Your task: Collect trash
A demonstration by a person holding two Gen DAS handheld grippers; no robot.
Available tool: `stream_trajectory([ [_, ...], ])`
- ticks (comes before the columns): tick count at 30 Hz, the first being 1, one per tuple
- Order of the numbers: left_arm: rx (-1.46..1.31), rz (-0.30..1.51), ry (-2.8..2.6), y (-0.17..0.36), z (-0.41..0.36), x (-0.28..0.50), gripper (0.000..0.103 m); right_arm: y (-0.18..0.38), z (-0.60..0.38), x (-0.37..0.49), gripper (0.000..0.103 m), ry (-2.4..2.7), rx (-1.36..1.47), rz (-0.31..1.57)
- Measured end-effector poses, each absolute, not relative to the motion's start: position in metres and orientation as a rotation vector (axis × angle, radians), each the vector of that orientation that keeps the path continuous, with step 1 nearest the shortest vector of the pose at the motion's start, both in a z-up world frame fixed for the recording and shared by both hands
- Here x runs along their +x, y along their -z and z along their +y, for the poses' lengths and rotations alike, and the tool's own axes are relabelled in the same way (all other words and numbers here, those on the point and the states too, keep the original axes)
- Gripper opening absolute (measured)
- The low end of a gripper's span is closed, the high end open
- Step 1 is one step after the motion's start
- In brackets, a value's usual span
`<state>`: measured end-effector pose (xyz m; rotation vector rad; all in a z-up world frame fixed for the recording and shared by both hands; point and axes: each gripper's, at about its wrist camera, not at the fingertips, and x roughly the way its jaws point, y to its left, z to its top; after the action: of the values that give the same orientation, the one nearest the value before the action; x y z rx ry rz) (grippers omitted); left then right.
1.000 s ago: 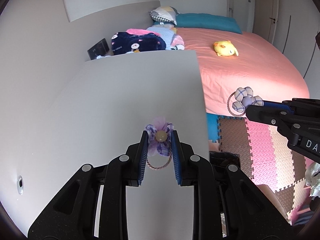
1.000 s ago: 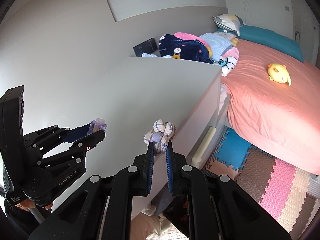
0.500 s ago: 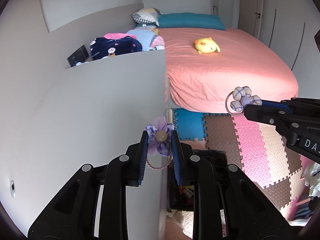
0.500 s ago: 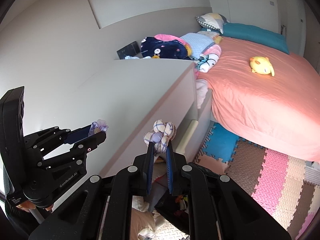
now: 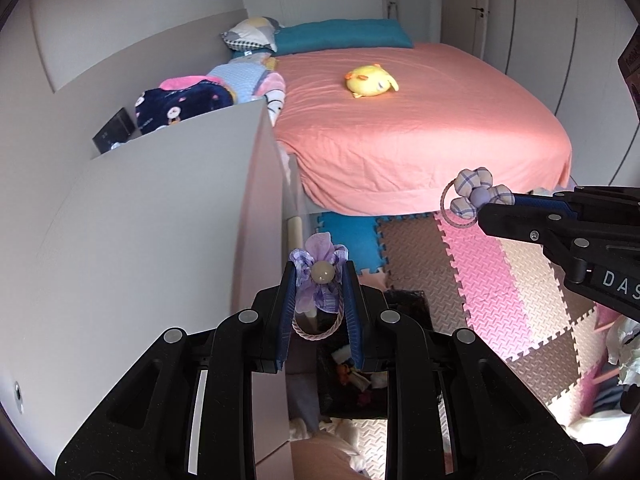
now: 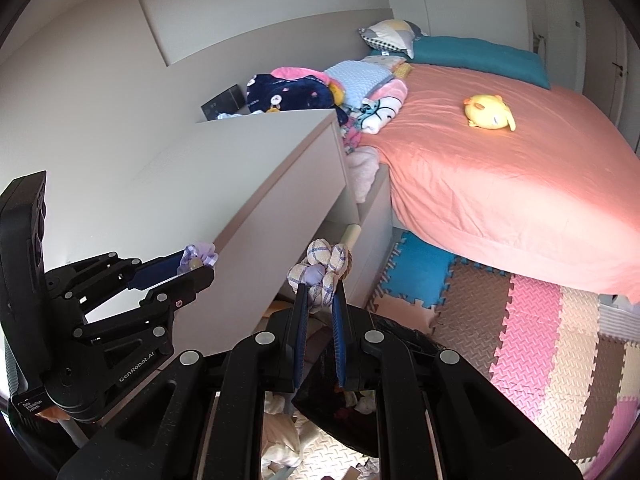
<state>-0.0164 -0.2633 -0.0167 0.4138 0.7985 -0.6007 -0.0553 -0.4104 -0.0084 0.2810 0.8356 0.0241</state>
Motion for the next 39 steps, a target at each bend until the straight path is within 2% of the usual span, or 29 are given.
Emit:
stream_trajectory([
  [13, 0.459, 0.810, 0.697, 0.028, -0.300, -0.026, 0.023, 0.016, -0.446, -0.077, 0.013, 0.047, 0.298, 0.855],
  [15, 0.467, 0.825, 0.690, 0.030, -0.300, -0.023, 0.027, 0.017, -0.448, -0.077, 0.014, 0.046, 0.298, 0.862],
  [16, 0.471, 0.841, 0.683, 0.032, -0.300, -0.021, 0.033, 0.018, -0.449, -0.077, 0.022, 0.041, 0.299, 0.870],
  [17, 0.475, 0.858, 0.659, 0.033, -0.299, -0.018, 0.061, 0.019, -0.449, -0.077, 0.032, 0.041, 0.298, 0.876],
  [18, 0.474, 0.856, 0.621, 0.033, -0.296, -0.015, 0.089, 0.019, -0.449, -0.077, 0.054, 0.055, 0.291, 0.877],
  [19, 0.467, 0.837, 0.592, 0.031, -0.293, -0.014, 0.093, 0.019, -0.448, -0.078, 0.062, 0.072, 0.275, 0.866],
  [25, 0.437, 0.836, 0.585, 0.027, -0.283, -0.008, 0.093, 0.020, -0.450, -0.080, 0.065, 0.081, 0.273, 0.860],
  [39, 0.438, 0.842, 0.584, 0.031, -0.285, -0.011, 0.093, 0.019, -0.451, -0.081, 0.066, 0.074, 0.278, 0.858],
])
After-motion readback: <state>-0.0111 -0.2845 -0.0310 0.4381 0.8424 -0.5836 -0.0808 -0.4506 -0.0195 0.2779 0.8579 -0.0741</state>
